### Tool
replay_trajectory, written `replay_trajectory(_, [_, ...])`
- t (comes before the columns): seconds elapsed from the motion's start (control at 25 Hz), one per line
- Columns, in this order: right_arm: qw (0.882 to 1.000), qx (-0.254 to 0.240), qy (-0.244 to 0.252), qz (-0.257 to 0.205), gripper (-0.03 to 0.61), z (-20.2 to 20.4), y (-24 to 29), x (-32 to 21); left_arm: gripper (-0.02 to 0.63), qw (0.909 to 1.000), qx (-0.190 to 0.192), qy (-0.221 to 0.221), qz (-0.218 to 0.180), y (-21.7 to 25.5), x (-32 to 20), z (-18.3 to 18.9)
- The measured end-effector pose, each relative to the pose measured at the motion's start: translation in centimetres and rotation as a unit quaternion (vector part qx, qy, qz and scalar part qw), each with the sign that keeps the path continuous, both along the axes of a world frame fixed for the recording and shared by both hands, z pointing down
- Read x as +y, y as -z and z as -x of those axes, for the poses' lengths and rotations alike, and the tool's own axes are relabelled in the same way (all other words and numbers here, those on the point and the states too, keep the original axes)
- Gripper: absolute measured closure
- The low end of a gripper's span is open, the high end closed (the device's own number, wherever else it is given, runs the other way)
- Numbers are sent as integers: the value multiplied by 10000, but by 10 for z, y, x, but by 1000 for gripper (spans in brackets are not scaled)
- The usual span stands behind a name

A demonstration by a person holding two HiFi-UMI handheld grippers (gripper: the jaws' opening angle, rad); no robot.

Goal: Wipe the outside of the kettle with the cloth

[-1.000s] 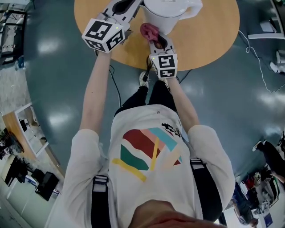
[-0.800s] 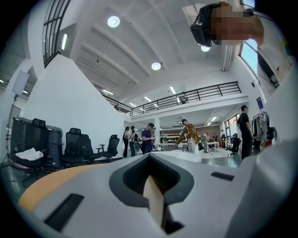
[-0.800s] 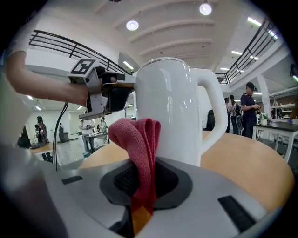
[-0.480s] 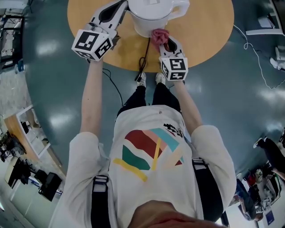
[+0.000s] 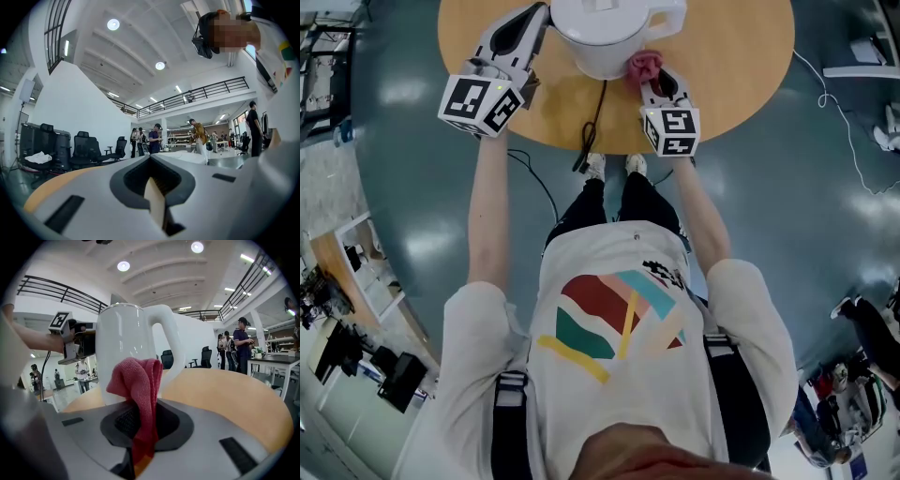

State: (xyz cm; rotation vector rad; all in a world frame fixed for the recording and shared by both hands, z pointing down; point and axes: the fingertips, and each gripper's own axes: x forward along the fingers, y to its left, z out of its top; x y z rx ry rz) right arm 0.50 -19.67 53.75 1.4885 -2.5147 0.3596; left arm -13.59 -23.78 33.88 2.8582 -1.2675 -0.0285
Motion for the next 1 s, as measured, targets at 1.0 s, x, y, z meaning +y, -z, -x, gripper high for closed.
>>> replay_trajectory(1.0, [9998, -93, -142, 72, 532, -39, 14, -23, 571, 9885, -175, 1340, -675, 26, 23, -2])
